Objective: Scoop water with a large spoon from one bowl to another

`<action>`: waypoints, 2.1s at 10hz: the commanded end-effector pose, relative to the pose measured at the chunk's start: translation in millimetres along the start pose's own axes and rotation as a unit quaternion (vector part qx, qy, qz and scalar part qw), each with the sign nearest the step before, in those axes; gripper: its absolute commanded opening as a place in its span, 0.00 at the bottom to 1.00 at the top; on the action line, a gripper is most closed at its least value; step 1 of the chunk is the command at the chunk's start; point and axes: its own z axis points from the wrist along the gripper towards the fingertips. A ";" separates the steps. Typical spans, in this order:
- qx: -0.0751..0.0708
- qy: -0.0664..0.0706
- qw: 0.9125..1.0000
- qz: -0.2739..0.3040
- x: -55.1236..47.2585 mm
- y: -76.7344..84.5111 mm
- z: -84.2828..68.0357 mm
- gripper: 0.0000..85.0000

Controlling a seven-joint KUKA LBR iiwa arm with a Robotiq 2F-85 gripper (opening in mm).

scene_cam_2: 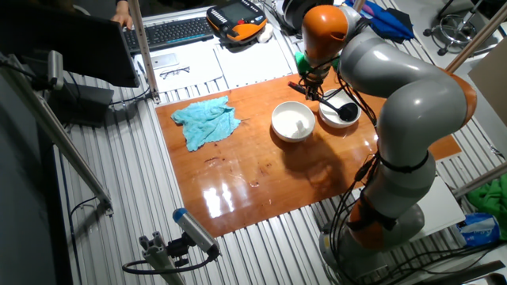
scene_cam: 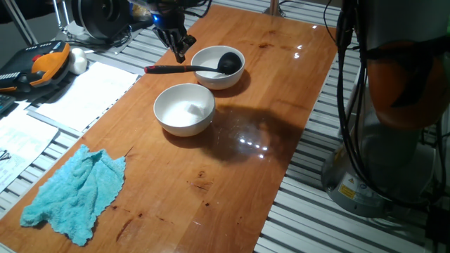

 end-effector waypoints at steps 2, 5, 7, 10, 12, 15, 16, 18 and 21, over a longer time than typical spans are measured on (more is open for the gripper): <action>0.004 0.005 1.000 0.010 0.0 0.1 0.0 0.00; 0.015 0.036 0.999 -0.002 -2.7 5.8 1.2 0.00; 0.013 0.036 0.999 0.011 -3.2 10.3 2.7 0.00; 0.025 0.045 0.997 0.063 -3.5 20.7 2.1 0.00; 0.025 0.033 0.995 0.086 -2.4 28.0 3.3 0.00; 0.020 0.018 0.996 0.089 -13.2 38.2 10.9 0.00; 0.015 0.008 0.996 0.085 -15.4 41.3 16.7 0.00; 0.014 0.012 0.997 0.081 -22.8 47.6 26.0 0.00; 0.010 0.020 0.996 0.081 -24.8 56.0 37.1 0.00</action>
